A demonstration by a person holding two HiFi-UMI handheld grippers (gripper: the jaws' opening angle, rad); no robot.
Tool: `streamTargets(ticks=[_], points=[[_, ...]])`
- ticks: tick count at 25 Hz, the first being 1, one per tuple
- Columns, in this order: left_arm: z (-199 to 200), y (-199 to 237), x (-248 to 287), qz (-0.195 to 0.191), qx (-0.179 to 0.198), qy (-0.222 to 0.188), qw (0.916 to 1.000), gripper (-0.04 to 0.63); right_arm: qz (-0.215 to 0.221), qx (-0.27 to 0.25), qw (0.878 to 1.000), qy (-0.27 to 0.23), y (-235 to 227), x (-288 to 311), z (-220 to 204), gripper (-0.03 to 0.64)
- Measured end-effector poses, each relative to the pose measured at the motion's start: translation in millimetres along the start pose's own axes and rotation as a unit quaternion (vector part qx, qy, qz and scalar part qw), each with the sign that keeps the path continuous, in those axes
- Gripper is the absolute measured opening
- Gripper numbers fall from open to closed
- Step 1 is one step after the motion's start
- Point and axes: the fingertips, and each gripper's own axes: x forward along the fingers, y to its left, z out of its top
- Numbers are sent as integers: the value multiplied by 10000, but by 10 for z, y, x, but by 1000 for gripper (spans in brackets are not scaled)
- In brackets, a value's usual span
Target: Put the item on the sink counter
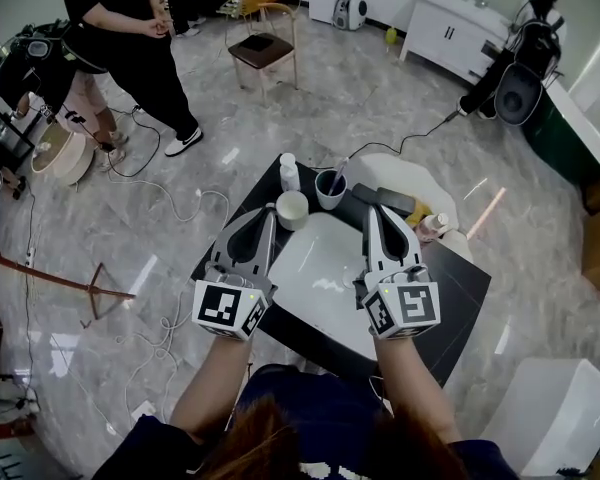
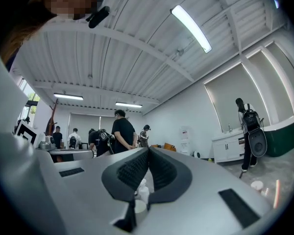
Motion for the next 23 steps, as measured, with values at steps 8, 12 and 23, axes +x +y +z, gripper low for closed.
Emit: streamTargets(ticks=[8,12,23], points=[[103,-99,-123,85,59,-1,9999,23,-44,37,10000,9,-20,-161,54,9],[117,-89,-161,143,55,-18,9999,23,-30,64,10000,14,-18,-160,68,10],[49,-130,-205,214,70,18,9997,23,-27,114,9999,54,-54,-210,-14,9]])
